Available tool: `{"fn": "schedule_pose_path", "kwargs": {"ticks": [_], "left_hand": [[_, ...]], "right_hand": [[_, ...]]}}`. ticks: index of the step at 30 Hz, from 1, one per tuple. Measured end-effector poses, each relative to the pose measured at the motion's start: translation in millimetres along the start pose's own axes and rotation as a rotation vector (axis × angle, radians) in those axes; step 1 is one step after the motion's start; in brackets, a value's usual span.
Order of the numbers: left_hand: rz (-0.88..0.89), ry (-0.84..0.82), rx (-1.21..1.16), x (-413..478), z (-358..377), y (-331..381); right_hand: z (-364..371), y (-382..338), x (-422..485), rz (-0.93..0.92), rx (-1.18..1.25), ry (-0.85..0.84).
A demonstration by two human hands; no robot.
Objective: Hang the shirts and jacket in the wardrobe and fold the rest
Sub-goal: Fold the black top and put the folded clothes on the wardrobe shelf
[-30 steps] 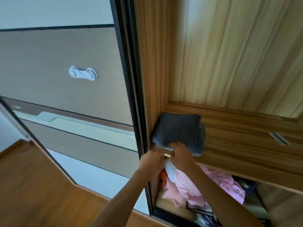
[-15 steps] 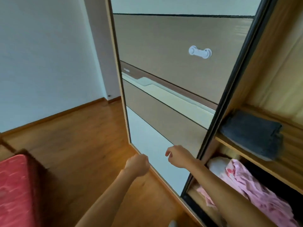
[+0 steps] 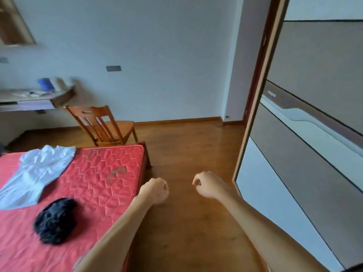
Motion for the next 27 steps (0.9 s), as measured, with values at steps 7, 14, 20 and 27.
{"fn": "schedule_pose_path", "kwargs": {"ticks": [7, 14, 20, 27], "left_hand": [[-0.241, 0.031, -0.018, 14.3, -31.4, -69.4], [-0.438, 0.097, -0.04, 19.5, -65.7, -102.5], [-0.582, 0.147, 0.011, 10.8, -82.4, -131.5], [-0.72, 0.118, 0.015, 23.2, -101.4, -155.1]], "right_hand": [[-4.4, -58.4, 82.3, -0.23, -0.029, -0.094], [-17.4, -99.2, 149.6, -0.425, -0.027, -0.166], [-17.9, -131.7, 191.2, -0.566, -0.029, -0.248], [-8.2, -162.9, 238.5, -0.608, -0.011, -0.3]]}}
Point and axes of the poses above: each hand's wrist, its own x-axis towards the middle knuckle, its own z-axis out of the palm, y = z × x, the point moved 1 cm from there along x, towards the middle knuckle, and after that the axes turned 6 degrees about -z, right-handed, at the moved point
